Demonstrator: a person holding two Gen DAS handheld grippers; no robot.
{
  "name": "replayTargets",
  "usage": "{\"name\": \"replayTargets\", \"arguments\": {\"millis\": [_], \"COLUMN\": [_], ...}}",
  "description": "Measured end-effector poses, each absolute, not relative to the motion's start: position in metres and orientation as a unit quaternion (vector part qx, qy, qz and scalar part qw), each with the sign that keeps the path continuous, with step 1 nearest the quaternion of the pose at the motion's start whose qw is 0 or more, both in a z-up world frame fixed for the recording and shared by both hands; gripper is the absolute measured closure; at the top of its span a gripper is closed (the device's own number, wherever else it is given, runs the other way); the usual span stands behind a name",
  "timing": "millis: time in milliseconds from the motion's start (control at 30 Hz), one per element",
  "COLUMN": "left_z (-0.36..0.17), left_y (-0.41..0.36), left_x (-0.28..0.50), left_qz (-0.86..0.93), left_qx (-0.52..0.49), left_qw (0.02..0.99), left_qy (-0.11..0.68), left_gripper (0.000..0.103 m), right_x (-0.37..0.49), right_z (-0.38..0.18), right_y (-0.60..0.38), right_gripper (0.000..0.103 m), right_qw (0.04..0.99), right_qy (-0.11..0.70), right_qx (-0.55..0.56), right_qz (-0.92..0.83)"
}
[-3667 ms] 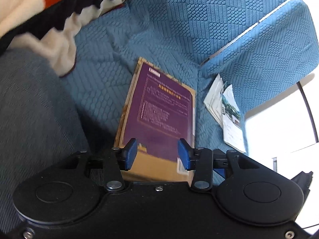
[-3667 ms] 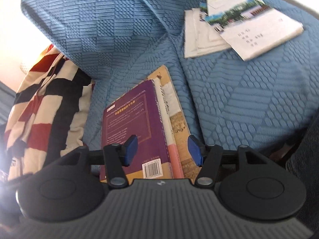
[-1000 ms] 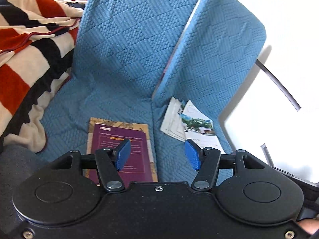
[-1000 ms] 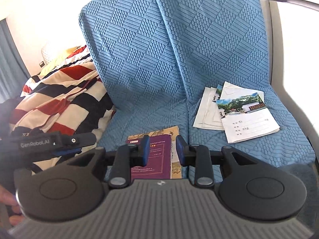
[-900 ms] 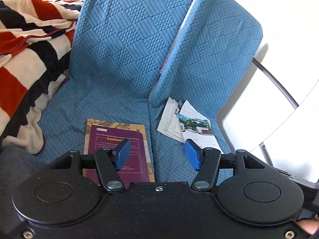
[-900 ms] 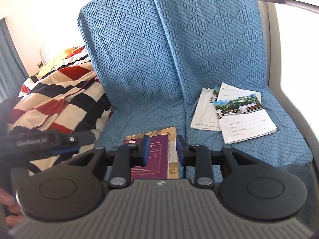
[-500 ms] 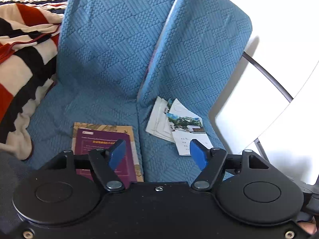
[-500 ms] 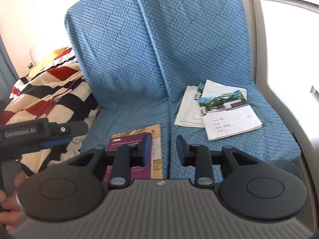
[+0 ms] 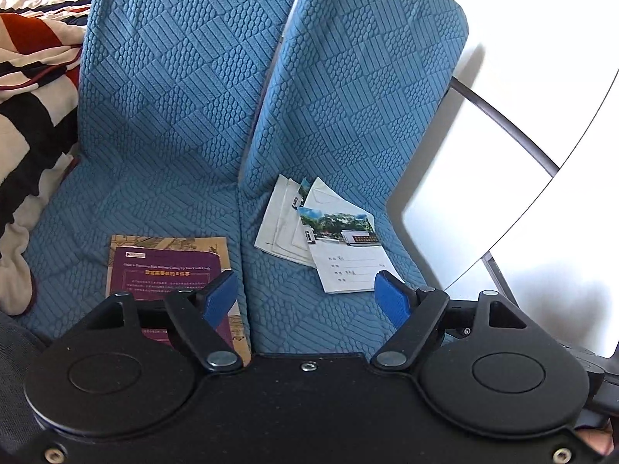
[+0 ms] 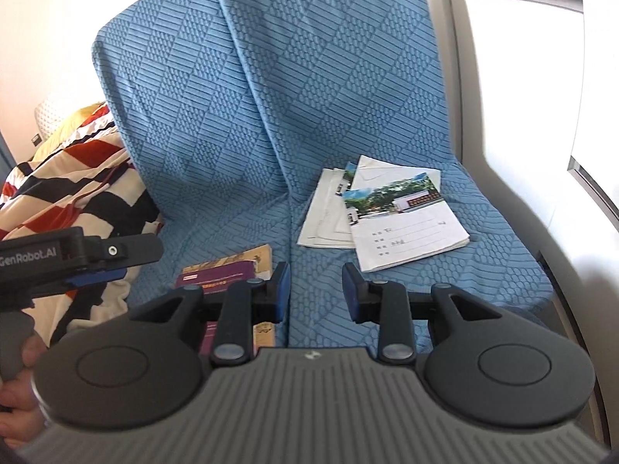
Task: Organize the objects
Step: 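Pull both grippers back up away from the stacked books, then move both grippers toward the white notebook with the landscape-photo cover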
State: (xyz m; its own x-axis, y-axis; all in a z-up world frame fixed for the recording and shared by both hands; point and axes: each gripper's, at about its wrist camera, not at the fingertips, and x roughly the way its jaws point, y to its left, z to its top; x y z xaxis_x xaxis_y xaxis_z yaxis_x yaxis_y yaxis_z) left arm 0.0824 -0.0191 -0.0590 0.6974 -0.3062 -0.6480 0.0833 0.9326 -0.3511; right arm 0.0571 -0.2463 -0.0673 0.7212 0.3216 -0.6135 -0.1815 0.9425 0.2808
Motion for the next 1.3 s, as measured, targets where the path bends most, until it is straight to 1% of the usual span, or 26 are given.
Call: {"name": "replayTargets", "arguments": {"millis": [300,400,767,833,867,900,933,967,1000,1033,1300], "left_z": [-0.064,-0.067,-0.078,-0.08,-0.082,-0.083,-0.084,-0.085,-0.086,-0.088,-0.105], "left_y": [-0.045,-0.052,-0.071,-0.072,-0.072,-0.073,-0.074,-0.075,-0.076,-0.077,-0.088], "left_x": [0.091,0.093,0.104,0.108,0.11,0.112,0.114,0.116,0.118,0.119,0.133], "left_qz": [-0.126,-0.132,-0.14,-0.137,-0.136,-0.135,-0.135,-0.135,-0.134,-0.134,-0.134], "left_qx": [-0.138,-0.135,-0.135,-0.136,-0.138,-0.138,-0.136,-0.135,-0.135,-0.135,-0.14], "left_qw": [0.905,0.904,0.899,0.898,0.898,0.898,0.898,0.897,0.897,0.897,0.892], "left_qy": [0.382,0.384,0.393,0.394,0.395,0.396,0.397,0.398,0.398,0.399,0.408], "left_gripper": [0.026,0.026,0.026,0.026,0.026,0.026,0.026,0.026,0.026,0.026,0.026], "right_x": [0.056,0.056,0.057,0.058,0.059,0.059,0.06,0.061,0.061,0.062,0.077], "right_z": [-0.072,-0.074,-0.086,-0.089,-0.09,-0.091,-0.092,-0.093,-0.095,-0.096,-0.119], "right_y": [-0.266,-0.274,-0.292,-0.294,-0.296,-0.297,-0.298,-0.3,-0.301,-0.303,-0.314], "right_gripper": [0.069,0.065,0.064,0.053,0.051,0.047,0.038,0.032,0.021,0.019,0.019], "right_qw": [0.925,0.926,0.926,0.925,0.925,0.925,0.925,0.925,0.926,0.926,0.926], "right_qy": [0.347,0.347,0.352,0.354,0.354,0.354,0.354,0.353,0.352,0.351,0.359], "right_qx": [0.103,0.105,0.11,0.113,0.114,0.116,0.117,0.118,0.119,0.119,0.114], "right_qz": [0.115,0.106,0.085,0.082,0.08,0.078,0.078,0.076,0.072,0.067,0.035]}}
